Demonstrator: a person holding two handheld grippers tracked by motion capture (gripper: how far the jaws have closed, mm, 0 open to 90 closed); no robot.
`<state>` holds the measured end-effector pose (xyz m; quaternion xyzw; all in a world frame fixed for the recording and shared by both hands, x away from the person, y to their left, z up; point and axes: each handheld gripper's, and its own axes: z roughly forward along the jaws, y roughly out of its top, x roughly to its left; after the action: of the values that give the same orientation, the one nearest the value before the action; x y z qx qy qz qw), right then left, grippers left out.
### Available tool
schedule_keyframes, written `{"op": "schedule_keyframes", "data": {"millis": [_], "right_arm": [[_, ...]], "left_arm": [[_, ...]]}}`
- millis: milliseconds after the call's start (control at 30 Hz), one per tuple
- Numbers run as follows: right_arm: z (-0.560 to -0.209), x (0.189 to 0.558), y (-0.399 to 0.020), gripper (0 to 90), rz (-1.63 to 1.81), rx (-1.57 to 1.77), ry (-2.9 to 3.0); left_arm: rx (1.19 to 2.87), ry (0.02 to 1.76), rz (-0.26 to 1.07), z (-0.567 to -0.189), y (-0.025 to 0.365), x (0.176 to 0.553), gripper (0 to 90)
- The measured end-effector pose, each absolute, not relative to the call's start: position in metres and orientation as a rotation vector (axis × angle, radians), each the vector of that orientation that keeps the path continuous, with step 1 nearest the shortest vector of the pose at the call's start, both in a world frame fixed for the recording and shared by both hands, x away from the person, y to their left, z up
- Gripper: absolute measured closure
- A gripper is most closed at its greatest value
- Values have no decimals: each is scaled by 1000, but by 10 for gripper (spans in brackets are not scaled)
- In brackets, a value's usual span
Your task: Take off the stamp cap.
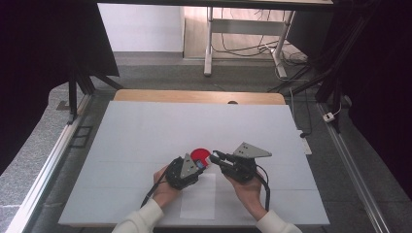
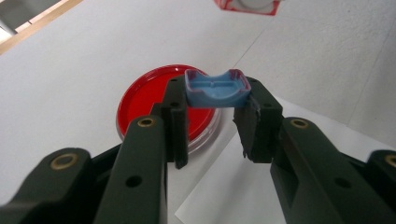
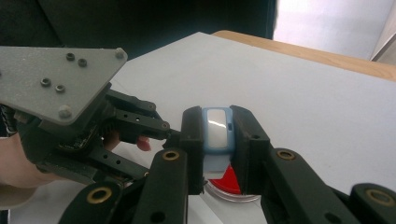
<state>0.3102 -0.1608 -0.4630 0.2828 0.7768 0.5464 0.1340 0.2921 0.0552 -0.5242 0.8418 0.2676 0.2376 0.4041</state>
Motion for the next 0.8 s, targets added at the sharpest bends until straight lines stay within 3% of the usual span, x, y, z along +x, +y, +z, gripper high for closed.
{"op": "schedule_keyframes", "data": {"millis": [800], "right_arm": [[-464, 313, -165, 751, 1588, 835, 2252]], "left_arm": [[2080, 670, 603, -512, 81, 281, 659]]}}
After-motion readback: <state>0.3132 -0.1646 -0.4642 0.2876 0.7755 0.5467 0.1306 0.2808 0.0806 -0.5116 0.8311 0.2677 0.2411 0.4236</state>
